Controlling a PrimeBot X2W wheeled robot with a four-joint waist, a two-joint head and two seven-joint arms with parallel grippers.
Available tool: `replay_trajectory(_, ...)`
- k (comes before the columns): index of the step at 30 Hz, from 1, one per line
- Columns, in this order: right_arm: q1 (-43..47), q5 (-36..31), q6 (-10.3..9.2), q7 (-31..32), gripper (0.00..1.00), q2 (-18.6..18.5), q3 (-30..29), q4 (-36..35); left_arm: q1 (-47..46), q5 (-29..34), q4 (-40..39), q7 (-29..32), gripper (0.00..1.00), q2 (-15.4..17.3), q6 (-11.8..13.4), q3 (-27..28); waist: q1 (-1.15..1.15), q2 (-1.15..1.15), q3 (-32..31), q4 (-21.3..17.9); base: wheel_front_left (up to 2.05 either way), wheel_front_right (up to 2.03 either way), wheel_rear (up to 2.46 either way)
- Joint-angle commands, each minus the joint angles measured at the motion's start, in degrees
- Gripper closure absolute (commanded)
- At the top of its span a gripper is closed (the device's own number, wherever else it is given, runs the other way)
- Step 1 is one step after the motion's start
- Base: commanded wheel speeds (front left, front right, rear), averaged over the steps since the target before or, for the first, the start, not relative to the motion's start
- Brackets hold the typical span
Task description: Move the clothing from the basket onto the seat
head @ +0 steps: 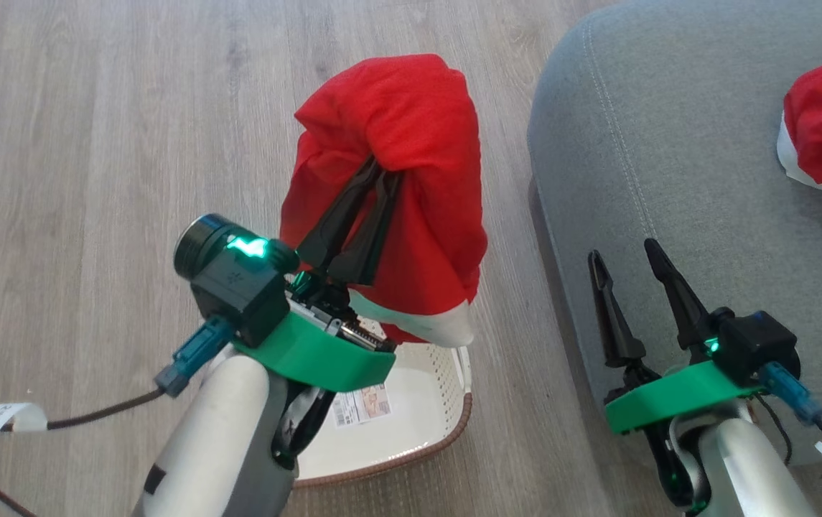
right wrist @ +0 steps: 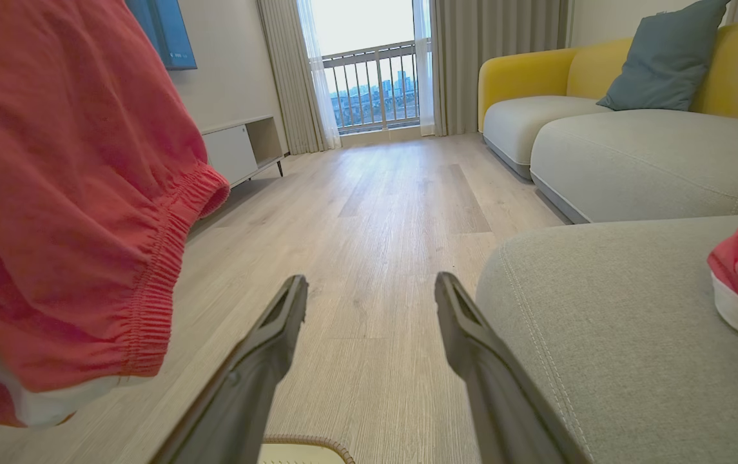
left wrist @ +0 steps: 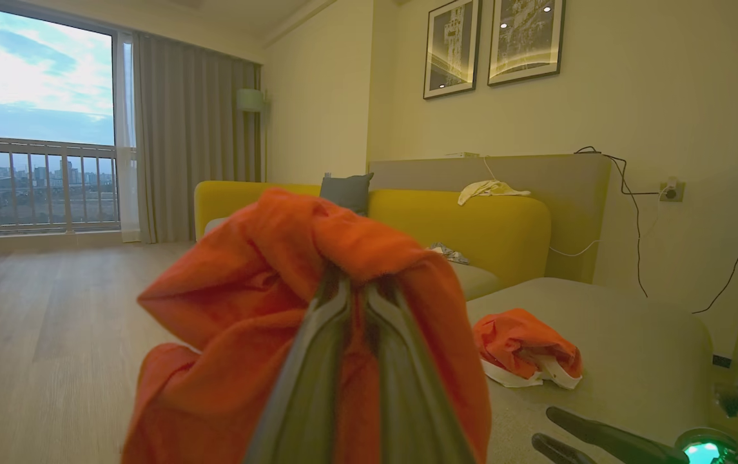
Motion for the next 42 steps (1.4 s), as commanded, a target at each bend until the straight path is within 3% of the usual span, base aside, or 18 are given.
replay_trajectory(1,-1.35,-0.32,-0.01,-0.36,0.00,-0.38,1.48,-1.67,-1.85,-0.05,-1.72,-0.29,1.00,0.52,0.38,1.97,0.00,0.00,-0.03,-0.01,0.00,0.00,0.00)
replay_trajectory(8,-1.79,0.54,-0.01,-0.36,0.00,-1.64,4.61,-3.26,-1.58,1.03,0.71,-0.29,1.00,0.52,0.29,2.81,0.00,0.00,0.00,-0.10,0.00,0.00,0.00)
replay_trajectory(25,-6.43,1.37,-0.01,-0.36,0.00,-10.11,27.01,-11.67,-1.56,4.18,2.83,-0.29,1.00,0.52,-0.92,2.39,0.00,0.00,0.31,0.22,0.00,0.00,0.00)
replay_trajectory(29,-8.00,0.70,-0.01,-0.36,0.00,-9.90,28.19,-11.05,-1.45,4.25,2.79,-0.29,1.00,0.52,-0.90,1.57,0.00,0.00,0.24,0.46,0.00,0.00,0.00)
replay_trajectory(42,-8.69,-7.72,-0.01,-0.36,0.00,-5.74,22.85,-6.86,-1.39,4.03,2.89,-0.29,1.00,0.52,-0.33,-1.37,0.00,0.00,-0.04,1.65,0.00,0.00,0.00)
